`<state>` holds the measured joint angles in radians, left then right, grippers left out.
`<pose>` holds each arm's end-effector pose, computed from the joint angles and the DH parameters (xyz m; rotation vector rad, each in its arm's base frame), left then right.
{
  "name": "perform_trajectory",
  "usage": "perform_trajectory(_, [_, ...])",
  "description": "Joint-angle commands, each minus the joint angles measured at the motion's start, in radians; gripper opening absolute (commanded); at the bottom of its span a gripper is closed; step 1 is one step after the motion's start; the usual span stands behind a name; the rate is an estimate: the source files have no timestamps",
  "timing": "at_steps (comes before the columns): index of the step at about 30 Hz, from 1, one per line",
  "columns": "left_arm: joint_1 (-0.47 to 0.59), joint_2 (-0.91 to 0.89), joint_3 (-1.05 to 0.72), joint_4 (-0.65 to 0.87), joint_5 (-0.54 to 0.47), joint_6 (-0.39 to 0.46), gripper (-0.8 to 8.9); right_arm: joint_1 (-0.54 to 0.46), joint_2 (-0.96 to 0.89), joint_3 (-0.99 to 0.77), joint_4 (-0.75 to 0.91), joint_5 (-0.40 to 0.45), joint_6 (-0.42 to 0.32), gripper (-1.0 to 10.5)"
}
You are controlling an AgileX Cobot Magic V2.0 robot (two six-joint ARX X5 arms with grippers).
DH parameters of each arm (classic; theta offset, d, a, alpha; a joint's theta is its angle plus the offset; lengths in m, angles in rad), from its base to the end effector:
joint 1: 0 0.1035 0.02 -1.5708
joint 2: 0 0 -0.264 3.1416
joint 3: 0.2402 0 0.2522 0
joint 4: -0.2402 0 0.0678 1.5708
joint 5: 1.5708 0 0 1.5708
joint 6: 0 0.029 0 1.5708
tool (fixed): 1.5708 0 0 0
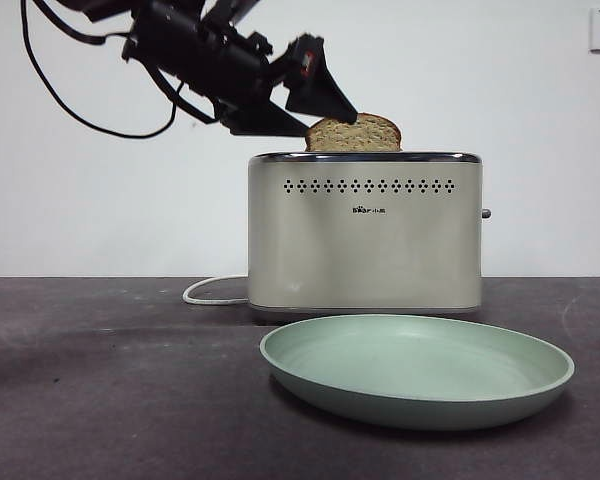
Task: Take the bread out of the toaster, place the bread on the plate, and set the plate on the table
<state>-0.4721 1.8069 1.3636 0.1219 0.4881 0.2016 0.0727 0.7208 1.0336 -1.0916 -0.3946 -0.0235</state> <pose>0.3656 -0.2019 0.2798 0.1815 0.2369 -0.9819 0.1025 0.0186 0.3438 0.1040 0.7700 0.4522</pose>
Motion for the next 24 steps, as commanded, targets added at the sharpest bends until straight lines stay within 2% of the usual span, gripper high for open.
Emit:
perform_trajectory(1, [-0.006, 0.021, 0.001, 0.028, -0.005, 0.014, 4.83, 0.002, -0.001, 0.002, 0.007, -0.003, -0.004, 5.4])
perform_trajectory(6, [-0.014, 0.042, 0.001, 0.038, -0.013, 0.013, 3.37, 0.002, -0.001, 0.002, 0.007, -0.003, -0.004, 5.4])
perform_trajectory(10, [-0.023, 0.045, 0.001, 0.039, -0.015, 0.014, 1.81, 0.002, -0.001, 0.002, 0.007, -0.003, -0.004, 5.4])
perform_trajectory(17, [-0.024, 0.045, 0.001, 0.042, -0.015, 0.008, -0.08, 0.002, -0.001, 0.002, 0.007, 0.000, -0.003, 5.4])
perform_trajectory(24, [-0.024, 0.043, 0.001, 0.090, -0.015, 0.000, -0.08, 0.002, -0.001, 0.002, 0.006, 0.000, -0.003, 5.4])
